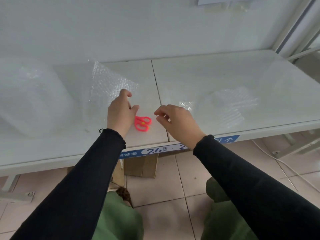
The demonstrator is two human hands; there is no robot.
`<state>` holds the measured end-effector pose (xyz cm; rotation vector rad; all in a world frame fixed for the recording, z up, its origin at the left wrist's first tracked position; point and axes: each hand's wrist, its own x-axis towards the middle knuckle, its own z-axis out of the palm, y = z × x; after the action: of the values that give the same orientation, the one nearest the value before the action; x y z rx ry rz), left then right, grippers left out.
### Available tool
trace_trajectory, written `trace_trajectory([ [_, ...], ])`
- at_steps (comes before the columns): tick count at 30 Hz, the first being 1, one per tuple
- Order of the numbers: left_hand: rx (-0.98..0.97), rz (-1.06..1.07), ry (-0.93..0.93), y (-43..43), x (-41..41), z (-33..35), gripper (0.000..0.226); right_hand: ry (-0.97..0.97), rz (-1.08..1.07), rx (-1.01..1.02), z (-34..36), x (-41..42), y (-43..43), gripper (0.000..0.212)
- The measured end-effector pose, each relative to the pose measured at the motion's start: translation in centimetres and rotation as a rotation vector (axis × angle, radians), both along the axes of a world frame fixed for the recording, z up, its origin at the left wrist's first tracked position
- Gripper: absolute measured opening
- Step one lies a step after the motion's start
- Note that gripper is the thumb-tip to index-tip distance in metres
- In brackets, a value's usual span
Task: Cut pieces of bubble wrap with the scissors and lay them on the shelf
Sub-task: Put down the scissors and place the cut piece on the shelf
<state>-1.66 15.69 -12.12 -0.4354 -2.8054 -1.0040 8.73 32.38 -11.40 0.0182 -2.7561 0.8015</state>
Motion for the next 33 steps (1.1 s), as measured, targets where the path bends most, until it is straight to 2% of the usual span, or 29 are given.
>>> trace_trajectory([
  [3,0.102,-0.154,-0.011,3.4,1.8,1.3,0.019,0.173,-0.118,-0.017,2.1,2.2,3.8,0.014],
  [5,0.079,-0.258,-0.007,5.6,2.5,1.1,0.026,0.193,-0.258,-0.025,2.9,3.7,7.0,0.009],
  [7,0.052,-0.335,-0.033,7.8,3.1,0.7,0.036,0.125,-0.433,0.001,2.7,5.3,10.7,0.010],
  [9,0.039,-0.371,-0.069,9.9,3.8,0.3,0.047,0.008,-0.578,0.038,2.0,6.8,14.0,0.025],
  [13,0.046,-0.380,-0.171,13.0,4.4,-0.6,0.067,-0.301,-0.675,-0.027,0.6,8.1,16.6,0.055],
  [16,0.096,-0.377,-0.229,14.2,4.7,-1.2,0.072,-0.416,-0.668,-0.197,0.2,7.6,16.3,0.062],
  [18,0.156,-0.343,-0.243,14.3,4.8,-1.4,0.068,-0.412,-0.669,-0.258,0.1,7.2,15.9,0.054],
  [21,0.400,-0.264,-0.417,13.7,4.4,-0.9,0.060,-0.260,-0.640,-0.497,0.2,6.4,15.5,0.016],
  [24,0.686,-0.232,-0.627,12.1,4.2,1.2,0.052,-0.023,-0.557,-0.772,1.9,5.9,14.8,0.019],
  [27,0.789,-0.390,-0.873,9.2,4.1,3.4,0.048,0.123,-0.375,-0.987,3.9,5.8,13.7,0.013],
  [30,0.776,-0.622,-1.123,6.2,4.0,4.5,0.049,0.100,-0.202,-1.010,5.0,5.7,12.7,0.010],
  [33,0.744,-0.664,-1.140,5.0,4.1,4.8,0.062,-0.009,-0.094,-0.989,5.2,5.2,11.7,0.011],
])
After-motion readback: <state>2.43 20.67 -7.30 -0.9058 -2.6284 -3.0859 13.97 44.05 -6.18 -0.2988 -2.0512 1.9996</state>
